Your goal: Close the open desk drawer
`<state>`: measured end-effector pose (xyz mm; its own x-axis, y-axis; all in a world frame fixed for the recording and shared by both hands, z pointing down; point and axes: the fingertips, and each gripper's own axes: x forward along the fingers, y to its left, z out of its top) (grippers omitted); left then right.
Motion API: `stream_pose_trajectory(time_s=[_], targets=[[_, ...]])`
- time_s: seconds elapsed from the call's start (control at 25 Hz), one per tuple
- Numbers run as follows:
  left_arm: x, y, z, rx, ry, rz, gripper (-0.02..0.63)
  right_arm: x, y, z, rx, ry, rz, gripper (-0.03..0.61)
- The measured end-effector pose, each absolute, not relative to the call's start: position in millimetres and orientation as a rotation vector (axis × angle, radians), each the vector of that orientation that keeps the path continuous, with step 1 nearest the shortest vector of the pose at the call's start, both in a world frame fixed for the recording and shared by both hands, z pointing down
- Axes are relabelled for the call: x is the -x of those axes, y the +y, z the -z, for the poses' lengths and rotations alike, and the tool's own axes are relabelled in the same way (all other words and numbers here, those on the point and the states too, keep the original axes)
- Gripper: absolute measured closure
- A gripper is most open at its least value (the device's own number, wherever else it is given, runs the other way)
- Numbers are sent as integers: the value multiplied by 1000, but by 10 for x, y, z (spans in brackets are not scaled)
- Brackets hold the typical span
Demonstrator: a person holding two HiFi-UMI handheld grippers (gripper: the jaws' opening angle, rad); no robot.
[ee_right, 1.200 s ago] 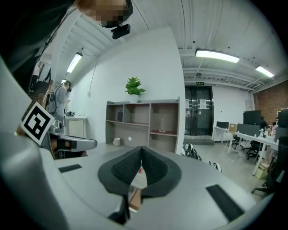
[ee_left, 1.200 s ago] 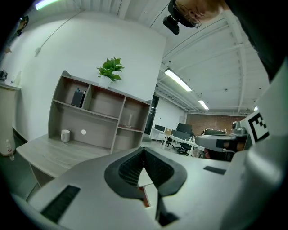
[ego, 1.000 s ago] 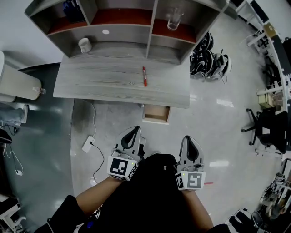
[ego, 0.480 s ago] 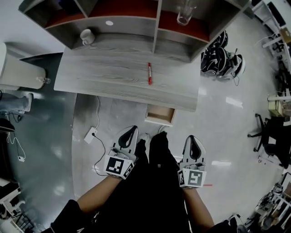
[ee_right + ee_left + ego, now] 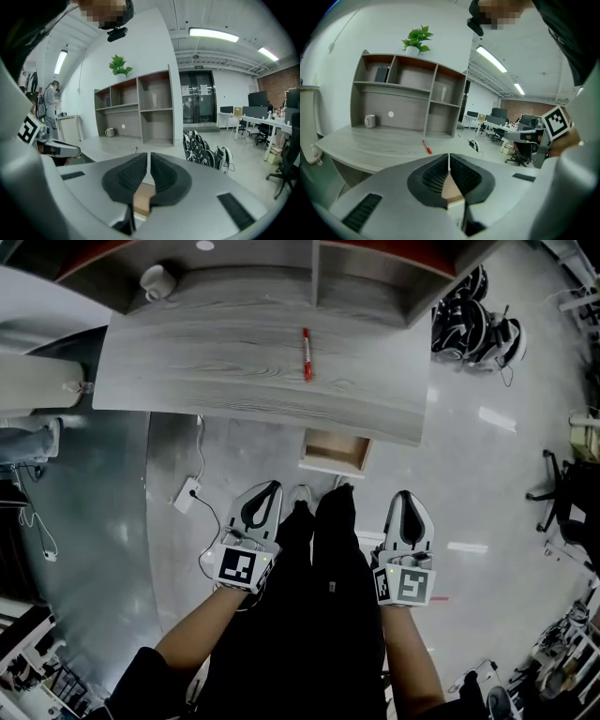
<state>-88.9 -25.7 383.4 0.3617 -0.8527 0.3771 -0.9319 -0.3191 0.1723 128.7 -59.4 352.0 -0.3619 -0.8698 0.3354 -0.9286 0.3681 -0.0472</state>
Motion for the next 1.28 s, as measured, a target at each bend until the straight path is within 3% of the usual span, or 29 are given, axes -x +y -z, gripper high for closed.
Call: stream_pose_trajectory(time_s=[0.72, 0.76, 0.88, 1.28], targets=[[871, -219, -5221, -2197, -1486, -407, 574, -1360, -336, -5269, -1480, -2246, -432, 557], [875, -219, -5295, -2194, -1479, -417, 562, -1362, -333, -5363, -1469, -2245, -444, 551], [857, -213, -5525, -2200, -1450, -465, 538, -1356, -343, -5628, -1407, -2259, -480, 434], [724, -203, -6054, -2226, -1299, -550, 499, -1289, -221, -6368, -1241, -2221, -548, 430]])
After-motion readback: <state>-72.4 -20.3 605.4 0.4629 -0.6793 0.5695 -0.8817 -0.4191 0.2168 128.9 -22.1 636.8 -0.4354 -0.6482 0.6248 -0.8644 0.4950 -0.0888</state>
